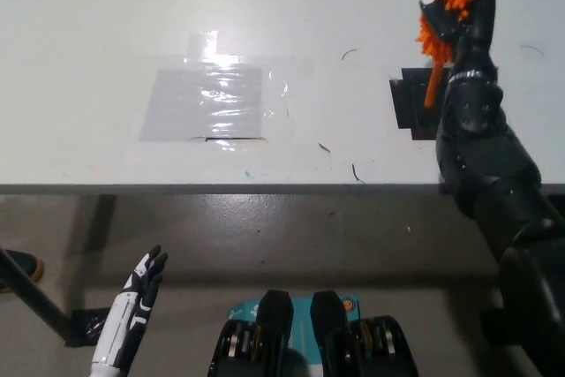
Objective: The robot uses it right hand to pick up an extended orange duster kept in the middle of the desk and presses its handle against the desk to collapse it
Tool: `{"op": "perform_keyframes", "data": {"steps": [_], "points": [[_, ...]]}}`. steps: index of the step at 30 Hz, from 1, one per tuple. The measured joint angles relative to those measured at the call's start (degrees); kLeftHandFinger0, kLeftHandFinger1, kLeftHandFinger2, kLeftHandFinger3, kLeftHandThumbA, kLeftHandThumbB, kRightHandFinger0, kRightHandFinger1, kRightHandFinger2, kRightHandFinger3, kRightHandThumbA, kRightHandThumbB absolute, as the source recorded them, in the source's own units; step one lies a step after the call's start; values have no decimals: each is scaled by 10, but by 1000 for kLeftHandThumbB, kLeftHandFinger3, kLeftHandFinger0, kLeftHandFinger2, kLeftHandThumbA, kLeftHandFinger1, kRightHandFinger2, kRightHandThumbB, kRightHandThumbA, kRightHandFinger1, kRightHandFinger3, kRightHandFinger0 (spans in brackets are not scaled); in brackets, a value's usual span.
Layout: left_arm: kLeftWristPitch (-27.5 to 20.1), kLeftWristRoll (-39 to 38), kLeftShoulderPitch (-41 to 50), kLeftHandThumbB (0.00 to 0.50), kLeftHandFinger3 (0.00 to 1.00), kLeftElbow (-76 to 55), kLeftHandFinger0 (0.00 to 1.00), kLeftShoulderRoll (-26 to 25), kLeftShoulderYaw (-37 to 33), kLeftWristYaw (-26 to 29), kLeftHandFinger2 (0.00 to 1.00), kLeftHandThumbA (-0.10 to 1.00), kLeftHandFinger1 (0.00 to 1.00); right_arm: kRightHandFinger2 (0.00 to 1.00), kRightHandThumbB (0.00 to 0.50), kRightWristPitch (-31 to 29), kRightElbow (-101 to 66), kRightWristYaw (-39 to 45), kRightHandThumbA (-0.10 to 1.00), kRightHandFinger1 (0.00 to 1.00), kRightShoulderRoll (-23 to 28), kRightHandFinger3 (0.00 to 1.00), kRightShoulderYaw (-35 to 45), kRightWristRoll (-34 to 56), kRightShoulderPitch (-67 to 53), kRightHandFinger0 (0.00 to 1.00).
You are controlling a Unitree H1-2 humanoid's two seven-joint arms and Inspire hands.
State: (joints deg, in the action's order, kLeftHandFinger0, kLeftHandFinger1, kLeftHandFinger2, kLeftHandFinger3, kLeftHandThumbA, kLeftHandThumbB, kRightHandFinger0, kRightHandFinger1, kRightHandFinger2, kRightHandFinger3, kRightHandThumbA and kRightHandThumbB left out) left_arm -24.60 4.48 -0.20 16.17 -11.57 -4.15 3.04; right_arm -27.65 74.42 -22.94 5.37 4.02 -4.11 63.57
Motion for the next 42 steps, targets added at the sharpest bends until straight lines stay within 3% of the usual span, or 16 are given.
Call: {"op": "perform_keyframes", "data": {"steps": [5,8,12,15,17,21,24,25,28,31,33,38,39,40,41,42], "points": [[0,1,0,500,1000,0,1000,-1,-1,4,1000,1000,1000,417,133,-11,2,4,-100,111,-10,253,-32,-10,-10,0],[0,0,0,500,1000,0,1000,-1,-1,4,1000,1000,1000,298,137,-12,2,6,-100,27,-16,157,-48,-15,-15,0],[0,1,0,500,1000,0,1000,-1,-2,4,1000,1000,1000,312,116,-16,2,13,-100,42,-23,135,-59,-20,-24,0],[0,1,0,500,1000,-1,1000,-1,-2,5,1000,1000,1000,450,102,-22,2,19,-100,153,-24,345,-55,-20,-28,0],[0,1,0,500,1000,-1,1000,-1,-2,5,1000,1000,1000,516,123,-23,-1,20,-100,227,-24,363,-54,-20,-29,0],[0,2,0,500,1000,-1,1000,-1,-2,6,1000,1000,1000,468,130,-23,-35,9,-100,163,-17,349,-67,-33,-37,0],[0,3,5,500,1000,-1,1000,-1,-2,8,1000,1000,1000,533,179,-17,-79,6,-100,179,-3,462,-90,-52,-50,0],[0,3,7,500,1000,-1,1000,-1,-2,8,1000,1000,1000,524,182,-16,-87,6,-100,180,2,459,-95,-58,-50,0],[0,2,12,500,1000,-1,1000,-1,-2,9,1000,1000,1000,431,188,-6,-101,7,-100,173,26,311,-122,-76,-48,0],[0,2,12,500,1000,0,1000,-1,-2,9,1000,1000,1000,437,195,1,-98,8,-100,168,49,335,-138,-94,-37,0],[0,0,12,500,1000,-1,1000,-1,-2,9,1000,1000,1000,393,202,8,-98,10,-100,96,60,295,-148,-105,-27,0],[0,-1,14,500,1000,-1,1000,-1,-2,9,1000,1000,1000,470,185,32,-99,16,-100,102,90,405,-183,-137,-9,0],[0,-1,14,500,1000,-1,1000,-1,-2,9,1000,1000,1000,584,159,35,-99,16,-100,194,92,550,-187,-141,-8,0],[0,-1,15,500,1000,-1,1000,-1,-2,9,1000,1000,1000,616,154,41,-98,15,-100,236,95,629,-199,-151,-7,0],[0,-2,15,500,1000,-1,1000,-1,-2,9,1000,1000,1000,646,173,45,-98,16,-100,270,97,685,-208,-159,-7,0],[0,-2,15,500,1000,-1,1000,-1,-2,8,1000,1000,1000,631,193,53,-98,16,-100,293,98,671,-221,-170,-7,0]]}}
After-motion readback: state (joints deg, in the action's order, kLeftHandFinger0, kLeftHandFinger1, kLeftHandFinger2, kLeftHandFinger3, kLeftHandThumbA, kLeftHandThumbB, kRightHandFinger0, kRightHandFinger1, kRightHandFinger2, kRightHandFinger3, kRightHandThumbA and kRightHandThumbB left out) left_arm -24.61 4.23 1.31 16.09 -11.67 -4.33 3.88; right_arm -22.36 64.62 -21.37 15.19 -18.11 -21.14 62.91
